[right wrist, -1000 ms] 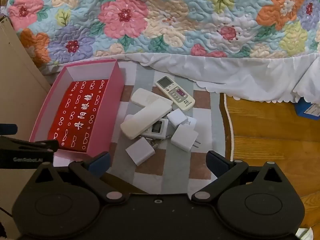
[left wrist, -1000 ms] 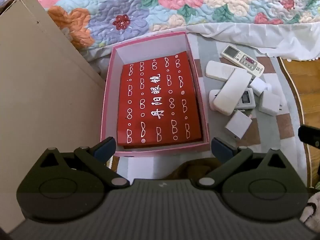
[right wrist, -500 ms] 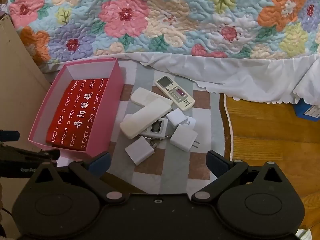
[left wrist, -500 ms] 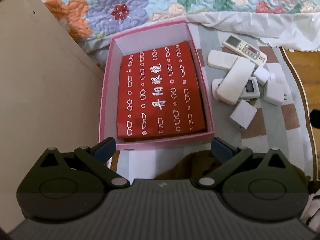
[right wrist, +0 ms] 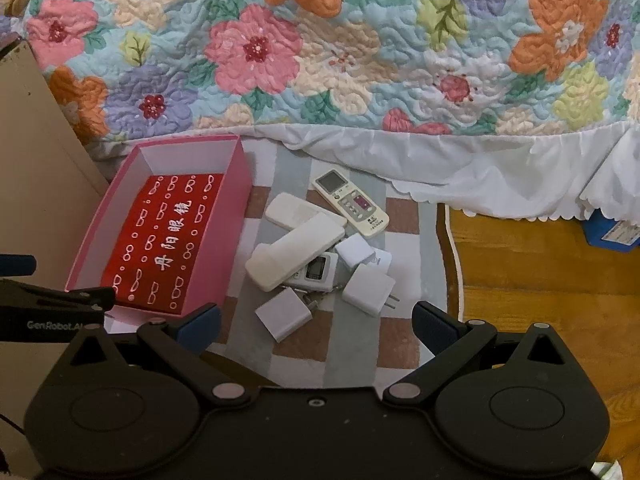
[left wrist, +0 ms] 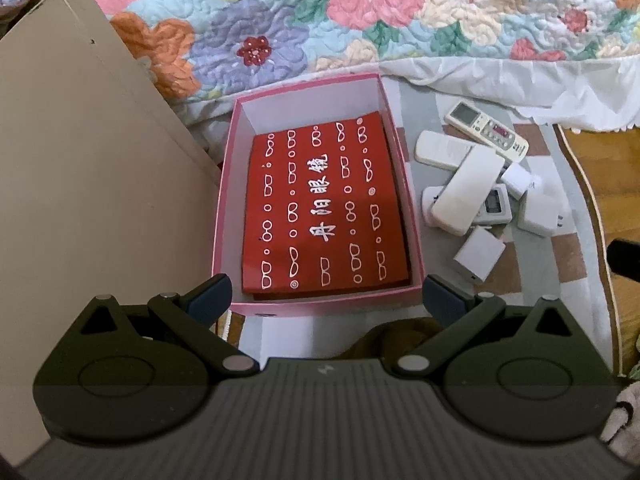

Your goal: Organize rigid objects

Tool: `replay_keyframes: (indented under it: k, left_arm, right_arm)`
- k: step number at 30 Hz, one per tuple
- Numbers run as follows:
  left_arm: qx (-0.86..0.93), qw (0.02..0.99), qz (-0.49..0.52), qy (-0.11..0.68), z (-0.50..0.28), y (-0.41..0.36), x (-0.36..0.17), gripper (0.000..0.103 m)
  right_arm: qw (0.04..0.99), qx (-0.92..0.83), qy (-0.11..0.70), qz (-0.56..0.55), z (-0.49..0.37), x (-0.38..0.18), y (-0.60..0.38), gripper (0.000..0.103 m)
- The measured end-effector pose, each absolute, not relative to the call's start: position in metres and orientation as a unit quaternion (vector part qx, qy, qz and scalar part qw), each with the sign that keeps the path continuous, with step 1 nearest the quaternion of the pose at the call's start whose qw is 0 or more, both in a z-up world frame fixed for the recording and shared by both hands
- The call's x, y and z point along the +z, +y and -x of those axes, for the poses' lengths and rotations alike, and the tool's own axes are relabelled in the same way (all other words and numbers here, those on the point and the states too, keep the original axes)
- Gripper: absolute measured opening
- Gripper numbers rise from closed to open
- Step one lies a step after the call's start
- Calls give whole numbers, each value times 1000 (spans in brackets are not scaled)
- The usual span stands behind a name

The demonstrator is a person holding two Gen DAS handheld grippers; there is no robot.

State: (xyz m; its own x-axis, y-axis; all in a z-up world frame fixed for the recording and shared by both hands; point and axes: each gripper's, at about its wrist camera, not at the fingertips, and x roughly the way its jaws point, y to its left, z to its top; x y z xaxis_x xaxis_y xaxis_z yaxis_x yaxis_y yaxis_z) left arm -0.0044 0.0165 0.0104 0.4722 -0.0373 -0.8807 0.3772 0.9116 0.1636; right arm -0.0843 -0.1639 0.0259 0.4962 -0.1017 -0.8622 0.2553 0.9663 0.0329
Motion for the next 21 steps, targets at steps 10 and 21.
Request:
replay_keyframes:
  k: [10, 21]
  left_arm:
    - [-120, 855, -147, 482, 5, 21, 18, 103]
    - [-102, 862, -133, 478, 6, 26, 17, 103]
  right_arm:
    - [857, -103, 498, -79, 82, 23, -164, 103]
    - [854, -104, 504, -81, 81, 19, -167, 103]
